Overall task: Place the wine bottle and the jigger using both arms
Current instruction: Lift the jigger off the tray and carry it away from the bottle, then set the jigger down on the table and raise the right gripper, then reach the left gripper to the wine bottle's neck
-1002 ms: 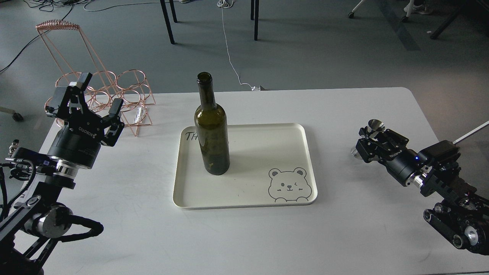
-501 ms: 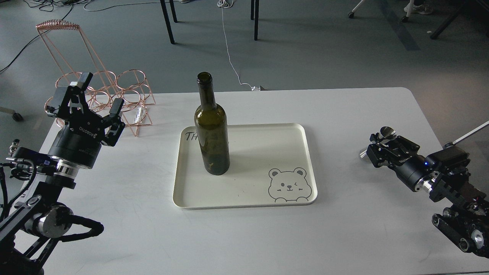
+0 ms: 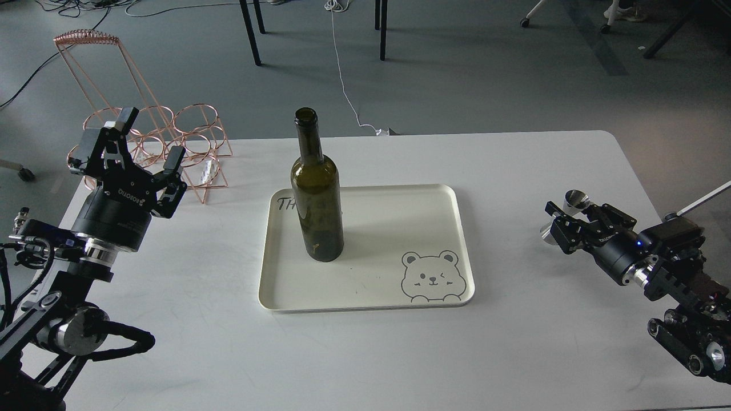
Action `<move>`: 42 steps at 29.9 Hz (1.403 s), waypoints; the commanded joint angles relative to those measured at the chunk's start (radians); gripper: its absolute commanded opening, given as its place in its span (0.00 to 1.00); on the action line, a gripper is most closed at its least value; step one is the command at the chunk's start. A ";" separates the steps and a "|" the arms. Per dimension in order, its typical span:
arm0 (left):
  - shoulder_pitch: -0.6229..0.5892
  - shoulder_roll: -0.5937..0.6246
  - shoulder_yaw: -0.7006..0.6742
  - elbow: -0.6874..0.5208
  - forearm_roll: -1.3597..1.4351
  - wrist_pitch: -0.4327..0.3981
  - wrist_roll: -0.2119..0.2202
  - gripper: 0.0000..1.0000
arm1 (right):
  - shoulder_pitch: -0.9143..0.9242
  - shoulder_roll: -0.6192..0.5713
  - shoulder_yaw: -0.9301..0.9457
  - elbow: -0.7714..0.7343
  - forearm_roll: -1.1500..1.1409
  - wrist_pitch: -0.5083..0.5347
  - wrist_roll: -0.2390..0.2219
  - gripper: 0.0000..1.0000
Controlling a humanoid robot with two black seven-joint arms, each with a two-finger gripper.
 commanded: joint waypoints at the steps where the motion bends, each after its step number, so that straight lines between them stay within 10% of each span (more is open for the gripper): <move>1: 0.000 -0.001 0.002 0.000 0.000 0.001 0.000 0.98 | -0.006 -0.041 -0.001 0.023 0.000 0.000 0.000 0.83; 14: 0.000 -0.003 0.004 0.000 0.000 0.000 0.000 0.98 | -0.214 -0.407 -0.096 0.339 0.107 0.000 0.000 0.95; 22: 0.000 -0.001 0.013 0.000 0.002 0.001 0.000 0.98 | -0.225 -0.558 -0.192 0.728 0.573 0.000 0.000 0.97; 29: 0.001 0.007 0.012 0.000 0.002 0.001 0.000 0.98 | -0.044 -0.494 -0.185 0.884 0.928 0.000 0.000 0.97; 42: 0.003 0.097 0.002 -0.090 0.079 0.004 0.000 0.98 | 0.208 -0.072 -0.176 0.648 1.528 0.000 0.000 0.99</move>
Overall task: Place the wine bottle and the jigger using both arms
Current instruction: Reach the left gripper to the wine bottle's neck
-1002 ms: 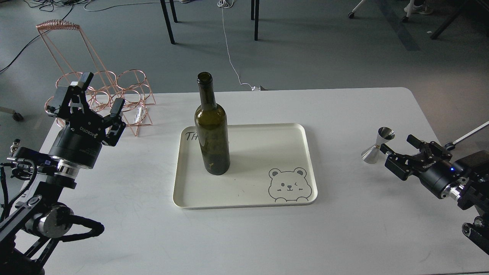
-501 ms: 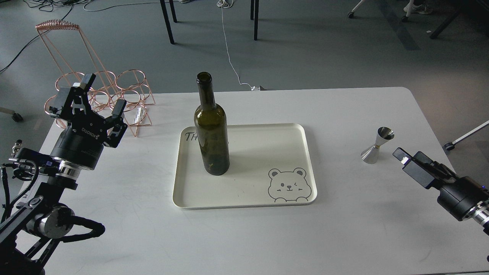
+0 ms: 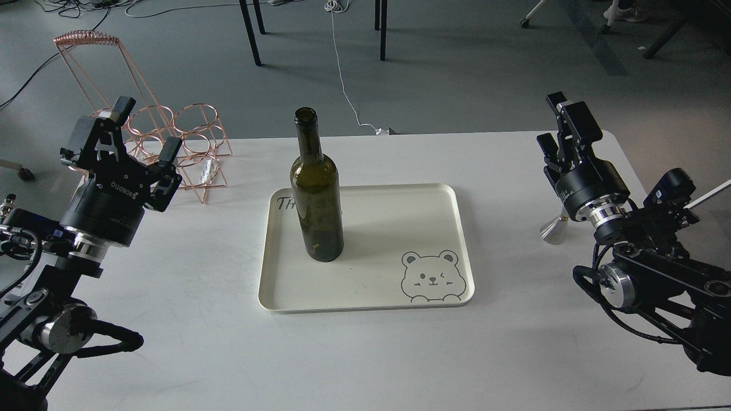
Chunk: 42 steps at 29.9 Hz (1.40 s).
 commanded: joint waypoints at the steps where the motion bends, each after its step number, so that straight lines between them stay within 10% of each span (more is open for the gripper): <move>1: 0.001 0.037 0.001 -0.038 0.102 0.000 0.000 0.98 | 0.032 0.049 0.012 -0.076 0.105 0.000 0.000 0.99; 7: 0.014 0.055 0.006 -0.110 0.533 0.002 0.000 0.98 | 0.028 0.054 0.023 -0.141 0.182 0.285 0.000 0.99; 19: -0.067 0.132 0.012 -0.181 1.408 0.029 0.000 0.98 | 0.015 0.057 0.012 -0.167 0.181 0.291 0.000 0.99; 42: -0.380 0.023 0.173 0.008 1.523 0.031 0.000 0.98 | -0.006 0.057 0.019 -0.167 0.176 0.280 0.000 0.99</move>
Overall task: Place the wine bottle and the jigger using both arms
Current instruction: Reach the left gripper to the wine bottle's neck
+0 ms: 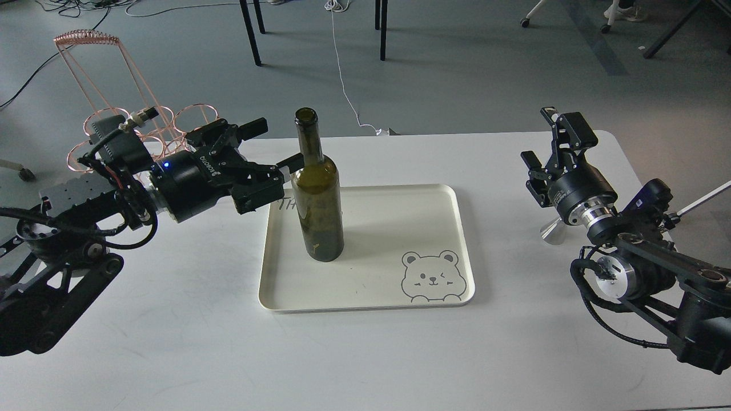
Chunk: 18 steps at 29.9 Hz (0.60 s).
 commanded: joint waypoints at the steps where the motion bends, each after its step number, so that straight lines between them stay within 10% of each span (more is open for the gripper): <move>1: -0.032 -0.017 0.025 0.009 0.000 0.000 0.000 0.98 | 0.000 0.000 -0.001 0.000 -0.001 0.000 0.000 0.99; 18: -0.102 -0.083 0.096 0.046 0.000 -0.003 0.000 0.90 | -0.007 0.000 0.002 0.000 -0.001 -0.014 0.000 0.99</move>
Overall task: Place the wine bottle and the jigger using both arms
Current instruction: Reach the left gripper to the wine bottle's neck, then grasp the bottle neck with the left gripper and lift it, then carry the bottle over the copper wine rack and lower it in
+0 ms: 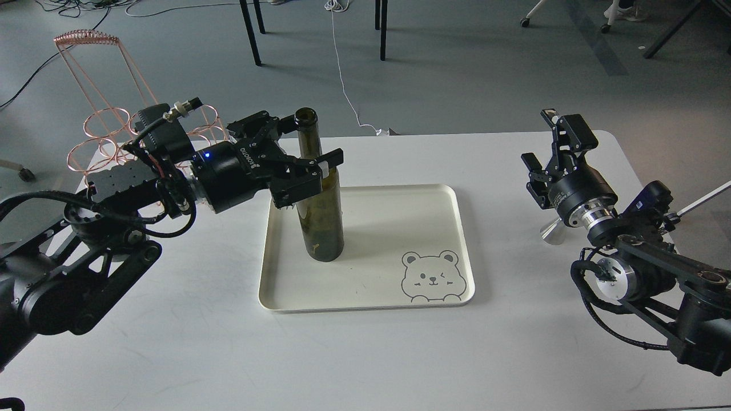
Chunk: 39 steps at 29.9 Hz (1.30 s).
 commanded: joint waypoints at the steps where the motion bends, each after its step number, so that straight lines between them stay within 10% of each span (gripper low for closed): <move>1: -0.003 0.000 0.010 0.006 0.000 -0.002 0.000 0.82 | 0.000 0.000 -0.001 0.000 0.000 -0.005 0.000 0.99; 6: -0.001 -0.002 0.008 0.006 0.000 -0.002 0.000 0.31 | -0.002 0.000 -0.005 0.000 0.000 -0.005 0.000 0.99; 28: -0.185 0.075 -0.001 0.006 -0.051 0.000 0.000 0.18 | -0.008 0.017 -0.005 0.000 -0.003 -0.007 0.000 0.99; 39: -0.413 0.293 0.010 0.305 -0.135 -0.044 0.000 0.18 | -0.014 0.017 -0.006 0.001 -0.009 -0.007 0.000 0.99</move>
